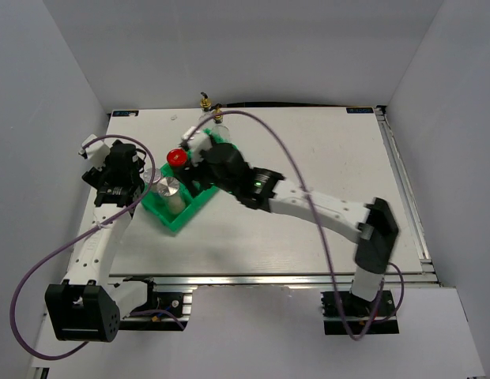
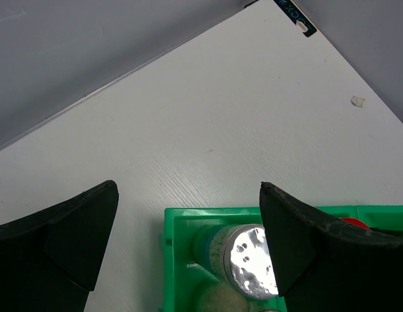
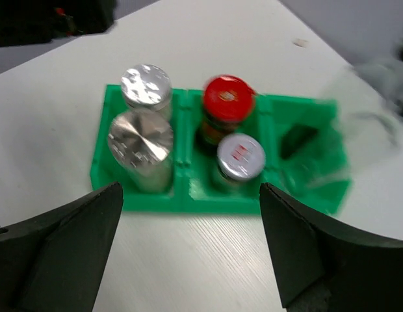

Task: Organize the condiment bottles

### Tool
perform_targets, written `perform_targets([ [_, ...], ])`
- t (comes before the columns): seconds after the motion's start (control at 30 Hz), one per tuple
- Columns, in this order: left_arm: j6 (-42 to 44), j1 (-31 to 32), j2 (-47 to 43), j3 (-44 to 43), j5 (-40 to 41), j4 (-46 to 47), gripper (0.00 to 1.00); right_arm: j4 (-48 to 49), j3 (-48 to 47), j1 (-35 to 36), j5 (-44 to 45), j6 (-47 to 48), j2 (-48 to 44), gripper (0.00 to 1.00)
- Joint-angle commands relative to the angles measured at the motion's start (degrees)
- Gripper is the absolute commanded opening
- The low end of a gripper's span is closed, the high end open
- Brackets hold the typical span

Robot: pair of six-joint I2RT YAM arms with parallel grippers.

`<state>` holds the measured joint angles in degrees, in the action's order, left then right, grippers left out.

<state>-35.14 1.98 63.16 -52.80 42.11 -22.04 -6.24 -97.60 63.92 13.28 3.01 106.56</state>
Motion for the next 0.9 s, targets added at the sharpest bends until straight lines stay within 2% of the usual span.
perform_targets([
  [0.0, 0.8, -0.3, -2.4, 1.8, -2.9, 2.0, 0.98, 7.7, 14.0, -2.7, 7.2, -1.8, -14.3, 0.89],
  [0.1, 1.6, -0.3, -3.3, 2.2, -3.2, 2.6, 0.98, 8.1, 29.2, -7.7, 11.1, -6.8, -25.7, 0.9],
  [0.2, 1.6, -0.2, -3.3, 2.1, -2.5, 1.9, 0.98, 2.5, 39.3, -16.0, 13.4, -13.2, -36.3, 0.89],
  [0.23, 2.3, -0.2, -3.3, 2.4, -2.8, 2.4, 0.98, 1.7, 46.3, -19.8, 14.1, -17.7, -38.9, 0.89],
  [0.27, 2.4, -0.1, -3.3, 2.5, -4.0, 2.6, 0.98, 0.3, 49.7, -20.8, 18.8, -20.3, -44.8, 0.9],
  [0.33, 2.7, -0.1, -3.3, 2.8, -5.1, 3.2, 0.98, -1.3, 58.1, -21.2, 24.0, -24.6, -50.5, 0.89],
  [0.4, 2.8, -0.2, -3.6, 3.0, -6.2, 3.6, 0.98, -6.6, 61.5, -21.2, 30.6, -29.8, -58.4, 0.89],
  [0.43, 2.7, -0.2, -3.7, 3.0, -6.4, 4.0, 0.98, -8.6, 63.3, -21.2, 32.6, -35.6, -60.7, 0.89],
  [0.47, 2.7, -0.2, -3.9, 3.3, -6.7, 4.2, 0.98, -9.6, 64.2, -21.2, 34.8, -36.7, -64.9, 0.89],
  [0.67, 2.6, -0.1, -5.3, 4.0, -6.5, 5.0, 0.98, -7.4, 66.8, -21.3, 35.7, -35.2, -76.7, 0.89],
  [0.87, 2.7, 0.0, -5.3, 4.1, -6.3, 5.2, 0.98, -9.1, 68.0, -21.2, 37.3, -33.2, -80.0, 0.9],
])
